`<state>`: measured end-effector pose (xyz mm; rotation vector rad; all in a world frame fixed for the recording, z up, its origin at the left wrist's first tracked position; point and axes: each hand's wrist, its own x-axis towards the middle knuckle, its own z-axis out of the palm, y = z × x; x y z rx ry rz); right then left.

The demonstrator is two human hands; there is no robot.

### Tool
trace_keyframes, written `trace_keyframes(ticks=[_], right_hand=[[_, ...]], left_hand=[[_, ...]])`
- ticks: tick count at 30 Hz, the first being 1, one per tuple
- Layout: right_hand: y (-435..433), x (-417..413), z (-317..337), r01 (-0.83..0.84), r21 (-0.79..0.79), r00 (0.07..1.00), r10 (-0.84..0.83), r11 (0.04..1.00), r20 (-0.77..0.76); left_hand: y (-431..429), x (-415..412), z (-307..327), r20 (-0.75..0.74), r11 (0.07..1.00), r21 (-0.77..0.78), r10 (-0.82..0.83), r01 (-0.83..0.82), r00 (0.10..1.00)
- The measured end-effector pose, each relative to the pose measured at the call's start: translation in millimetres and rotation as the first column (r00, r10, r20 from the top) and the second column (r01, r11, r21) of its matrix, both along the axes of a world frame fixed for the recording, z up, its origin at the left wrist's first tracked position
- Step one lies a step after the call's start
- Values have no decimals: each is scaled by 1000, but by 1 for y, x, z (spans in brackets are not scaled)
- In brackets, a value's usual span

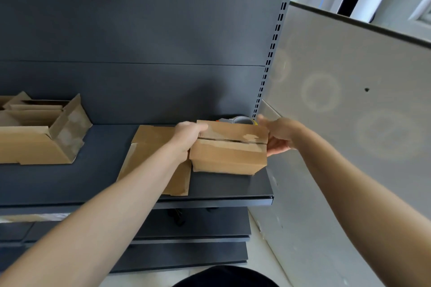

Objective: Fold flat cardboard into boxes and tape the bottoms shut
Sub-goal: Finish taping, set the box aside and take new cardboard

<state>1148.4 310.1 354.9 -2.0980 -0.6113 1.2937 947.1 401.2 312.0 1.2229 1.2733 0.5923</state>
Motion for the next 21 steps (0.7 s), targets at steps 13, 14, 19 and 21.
trace_keyframes(ticks=[13, 14, 19, 21], right_hand=[[8, 0, -19, 54, 50, 995, -50, 997, -90], [8, -2, -21, 51, 31, 992, -47, 998, -113], [16, 6, -37, 26, -44, 998, -28, 999, -52], [20, 8, -40, 94, 5, 992, -94, 996, -82]], left_hand=[[8, -8, -13, 11, 993, 109, 48, -49, 999], [7, -10, -17, 1, 996, 83, 26, -26, 1000], [7, -15, -22, 46, 995, -19, 94, -93, 995], [12, -16, -20, 55, 994, -67, 91, -88, 994]])
